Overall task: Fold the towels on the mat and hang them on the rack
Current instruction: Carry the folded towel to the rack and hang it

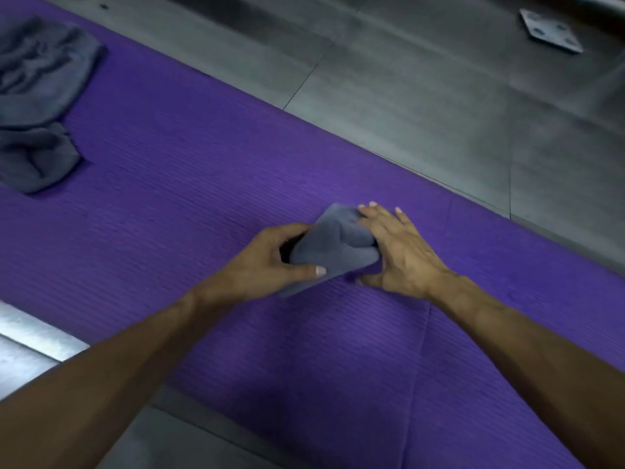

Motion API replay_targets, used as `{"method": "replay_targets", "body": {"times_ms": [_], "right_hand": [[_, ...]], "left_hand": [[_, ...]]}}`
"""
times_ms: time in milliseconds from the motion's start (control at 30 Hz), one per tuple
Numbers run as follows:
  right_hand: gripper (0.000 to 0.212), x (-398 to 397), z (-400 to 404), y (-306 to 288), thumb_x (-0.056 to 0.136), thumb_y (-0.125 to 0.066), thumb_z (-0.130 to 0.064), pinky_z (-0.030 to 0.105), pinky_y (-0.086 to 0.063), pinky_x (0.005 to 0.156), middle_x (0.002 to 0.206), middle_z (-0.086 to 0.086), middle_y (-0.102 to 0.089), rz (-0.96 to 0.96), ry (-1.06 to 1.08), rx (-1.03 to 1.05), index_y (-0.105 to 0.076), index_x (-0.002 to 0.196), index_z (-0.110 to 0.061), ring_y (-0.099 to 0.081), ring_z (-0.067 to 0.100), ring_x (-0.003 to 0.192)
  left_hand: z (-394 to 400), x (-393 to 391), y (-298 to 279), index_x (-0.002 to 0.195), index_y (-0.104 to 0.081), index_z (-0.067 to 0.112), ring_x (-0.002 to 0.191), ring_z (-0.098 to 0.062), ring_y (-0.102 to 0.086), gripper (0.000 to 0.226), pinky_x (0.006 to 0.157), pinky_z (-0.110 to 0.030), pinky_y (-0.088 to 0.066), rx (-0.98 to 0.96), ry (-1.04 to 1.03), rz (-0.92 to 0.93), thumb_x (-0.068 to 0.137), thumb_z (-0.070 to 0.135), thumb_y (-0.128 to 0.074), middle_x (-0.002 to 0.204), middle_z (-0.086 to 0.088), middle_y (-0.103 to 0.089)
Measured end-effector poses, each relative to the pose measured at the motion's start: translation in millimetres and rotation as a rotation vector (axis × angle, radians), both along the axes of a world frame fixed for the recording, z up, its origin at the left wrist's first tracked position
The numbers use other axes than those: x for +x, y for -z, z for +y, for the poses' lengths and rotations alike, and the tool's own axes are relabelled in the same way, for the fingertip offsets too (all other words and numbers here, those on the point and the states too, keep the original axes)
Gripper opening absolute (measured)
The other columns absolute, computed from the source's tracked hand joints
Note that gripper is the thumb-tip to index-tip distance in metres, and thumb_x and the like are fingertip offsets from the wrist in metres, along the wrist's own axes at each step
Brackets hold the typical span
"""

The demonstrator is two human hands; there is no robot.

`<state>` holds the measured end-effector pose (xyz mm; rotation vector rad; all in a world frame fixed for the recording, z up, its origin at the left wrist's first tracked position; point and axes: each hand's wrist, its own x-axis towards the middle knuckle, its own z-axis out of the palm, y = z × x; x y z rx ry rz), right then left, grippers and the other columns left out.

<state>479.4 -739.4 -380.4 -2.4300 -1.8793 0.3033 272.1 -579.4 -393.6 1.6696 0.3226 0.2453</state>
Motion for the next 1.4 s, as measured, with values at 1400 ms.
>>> {"method": "replay_targets", "body": {"times_ms": [1400], "right_hand": [[0.040, -11, -256, -707, 0.068, -0.070, -0.047, 0.043, -0.055, 0.071, 0.087, 0.002, -0.066, 0.321, 1.089, 0.304, -0.051, 0.089, -0.018, -0.064, 0.028, 0.080]], "left_hand": [[-221, 58, -680, 0.105, -0.063, 0.028, 0.097, -0.013, -0.063, 0.034, 0.082, -0.027, -0.047, 0.989, 0.223, 0.467, 0.083, 0.054, -0.061, 0.099, 0.010, -0.065]]}}
